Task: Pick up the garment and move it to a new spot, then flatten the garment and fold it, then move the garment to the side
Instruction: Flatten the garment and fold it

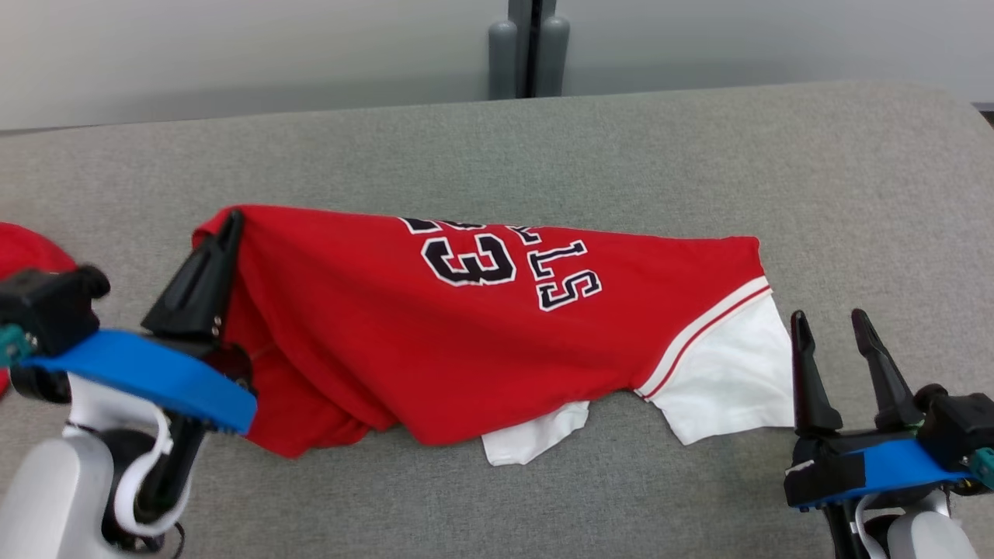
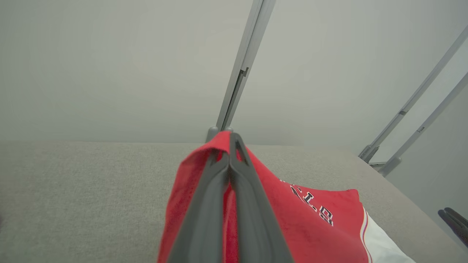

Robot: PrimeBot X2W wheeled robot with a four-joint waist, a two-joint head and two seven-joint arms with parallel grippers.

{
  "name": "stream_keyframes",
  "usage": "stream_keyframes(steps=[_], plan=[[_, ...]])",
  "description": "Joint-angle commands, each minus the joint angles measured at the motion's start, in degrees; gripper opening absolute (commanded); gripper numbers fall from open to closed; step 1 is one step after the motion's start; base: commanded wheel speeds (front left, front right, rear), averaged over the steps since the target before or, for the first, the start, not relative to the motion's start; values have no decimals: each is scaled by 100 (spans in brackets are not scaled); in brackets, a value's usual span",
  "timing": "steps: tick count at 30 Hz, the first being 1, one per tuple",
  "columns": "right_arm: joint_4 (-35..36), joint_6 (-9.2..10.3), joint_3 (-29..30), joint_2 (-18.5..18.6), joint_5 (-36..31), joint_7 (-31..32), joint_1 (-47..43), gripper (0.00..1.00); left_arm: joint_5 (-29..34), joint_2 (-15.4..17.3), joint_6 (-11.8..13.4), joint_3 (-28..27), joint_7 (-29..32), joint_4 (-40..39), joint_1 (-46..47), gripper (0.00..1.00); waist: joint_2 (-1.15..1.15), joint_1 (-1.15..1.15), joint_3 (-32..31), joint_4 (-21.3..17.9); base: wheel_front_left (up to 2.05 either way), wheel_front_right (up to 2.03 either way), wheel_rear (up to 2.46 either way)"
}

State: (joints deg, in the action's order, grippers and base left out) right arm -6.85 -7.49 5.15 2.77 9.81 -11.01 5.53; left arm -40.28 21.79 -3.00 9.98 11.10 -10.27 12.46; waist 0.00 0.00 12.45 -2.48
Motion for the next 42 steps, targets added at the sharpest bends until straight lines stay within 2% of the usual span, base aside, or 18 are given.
stream_keyframes(steps=[1,4,5,6,7,12,19,24,31,37,42], plan=[[-23,-1,-70,25,70,-43,127,100,147,110,-69,29,31,410,383,0,0,0,96,-44,0,0,0],[-88,-1,-202,24,134,-105,236,100,416,277,-178,108,-65,1409,1086,0,0,0,252,-191,0,0,0],[-122,-1,-230,25,173,-126,262,100,531,315,-194,113,-136,1728,1270,25,0,0,282,-238,0,0,0],[-160,-1,-265,25,178,-140,288,100,632,375,-196,132,-204,1990,1441,81,0,0,310,-285,0,0,0],[-205,-1,-271,25,208,-172,309,100,696,378,-214,181,-277,2220,1582,100,0,0,326,-317,0,0,0],[-371,-1,-237,24,253,-253,337,100,807,312,-314,358,-582,2885,1932,100,0,0,313,-347,0,0,0],[-479,-1,-221,23,207,-298,289,100,558,17,-325,451,-761,3040,1528,100,0,0,117,-147,0,0,0],[-528,-1,-247,25,181,-287,185,100,492,-245,-139,549,-894,2735,821,100,0,0,-99,16,0,0,0],[-459,-1,-211,25,112,-192,76,100,639,-614,164,989,-938,2216,-172,100,0,0,-310,197,0,0,0],[-367,-1,-218,25,91,-124,59,100,753,-773,467,1322,-547,2350,-539,100,0,0,-343,226,0,0,0],[-337,-1,-256,25,160,-127,21,100,844,-804,495,1501,-405,2508,-570,100,0,0,-285,165,0,0,0]])
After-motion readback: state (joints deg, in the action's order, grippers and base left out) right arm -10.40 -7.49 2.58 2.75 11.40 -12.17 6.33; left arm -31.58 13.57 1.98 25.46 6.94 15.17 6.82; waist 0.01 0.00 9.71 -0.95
